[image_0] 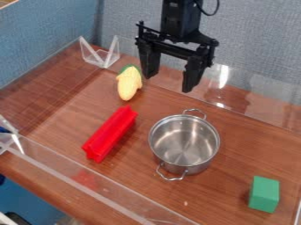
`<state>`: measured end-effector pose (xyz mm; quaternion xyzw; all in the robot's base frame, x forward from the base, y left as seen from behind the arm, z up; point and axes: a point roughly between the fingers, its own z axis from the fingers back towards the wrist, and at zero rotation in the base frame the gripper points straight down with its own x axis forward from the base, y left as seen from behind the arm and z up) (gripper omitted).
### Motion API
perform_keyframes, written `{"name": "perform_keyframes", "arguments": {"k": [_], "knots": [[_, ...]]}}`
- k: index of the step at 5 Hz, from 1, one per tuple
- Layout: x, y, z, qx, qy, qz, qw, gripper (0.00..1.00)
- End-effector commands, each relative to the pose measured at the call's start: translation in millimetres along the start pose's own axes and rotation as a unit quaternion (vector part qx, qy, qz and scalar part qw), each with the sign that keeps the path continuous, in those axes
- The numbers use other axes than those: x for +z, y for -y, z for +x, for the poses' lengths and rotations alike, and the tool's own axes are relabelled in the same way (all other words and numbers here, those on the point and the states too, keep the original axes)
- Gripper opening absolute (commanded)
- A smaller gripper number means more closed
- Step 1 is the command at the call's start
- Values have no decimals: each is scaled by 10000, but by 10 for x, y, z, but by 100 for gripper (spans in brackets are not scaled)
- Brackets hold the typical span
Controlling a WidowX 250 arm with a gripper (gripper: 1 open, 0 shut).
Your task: Put the red object to the right side of the table
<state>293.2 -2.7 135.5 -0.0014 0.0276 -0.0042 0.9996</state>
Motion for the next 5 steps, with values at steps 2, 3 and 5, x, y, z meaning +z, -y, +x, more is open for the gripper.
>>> {"name": "perform_keyframes", "arguments": {"k": [2,3,5], "knots": [[-186,-173,-127,184,-191,-1,9996,100],[-252,-444,-300,380,-156,-32,9992,100],[-439,-817,-478,551,-132,-65,9984,100]]}}
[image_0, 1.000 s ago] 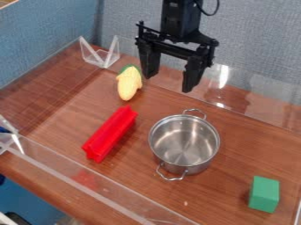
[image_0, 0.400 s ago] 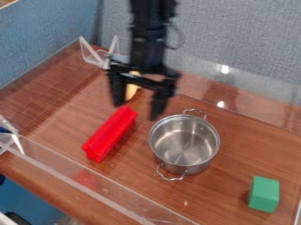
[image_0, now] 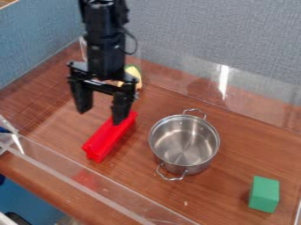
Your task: Put the red object to the right side of the table
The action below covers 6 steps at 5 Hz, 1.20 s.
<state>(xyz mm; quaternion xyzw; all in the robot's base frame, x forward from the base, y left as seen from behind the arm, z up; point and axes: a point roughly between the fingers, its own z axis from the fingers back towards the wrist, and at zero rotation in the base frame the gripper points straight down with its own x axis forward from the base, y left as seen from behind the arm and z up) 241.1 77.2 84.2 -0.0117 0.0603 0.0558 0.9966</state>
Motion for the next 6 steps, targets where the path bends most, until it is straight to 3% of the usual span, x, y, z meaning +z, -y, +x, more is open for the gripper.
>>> {"name": "perform_keyframes", "arguments": {"k": [1,4,6], "knots": [[-5,-29,28,-79,169,2,9998,100],[-216,-28,29,-151,106,-33,9998,100],[-257,-47,25,-109,120,-85,9998,100]]}}
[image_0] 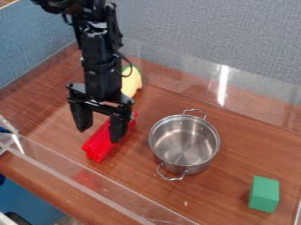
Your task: Put the red object to the right side of the table
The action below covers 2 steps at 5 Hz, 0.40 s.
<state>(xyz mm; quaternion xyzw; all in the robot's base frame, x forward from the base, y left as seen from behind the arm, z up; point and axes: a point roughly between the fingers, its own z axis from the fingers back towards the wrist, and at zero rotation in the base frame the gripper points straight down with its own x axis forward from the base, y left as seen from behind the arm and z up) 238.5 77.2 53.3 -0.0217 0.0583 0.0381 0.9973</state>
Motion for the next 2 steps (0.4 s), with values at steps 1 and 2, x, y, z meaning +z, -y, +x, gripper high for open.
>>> {"name": "perform_keyframes", "arguments": {"k": [1,2], "knots": [[47,-43,14,87,124,-15,9999,100],[43,-50,15,106,139,-32,9998,100]]}}
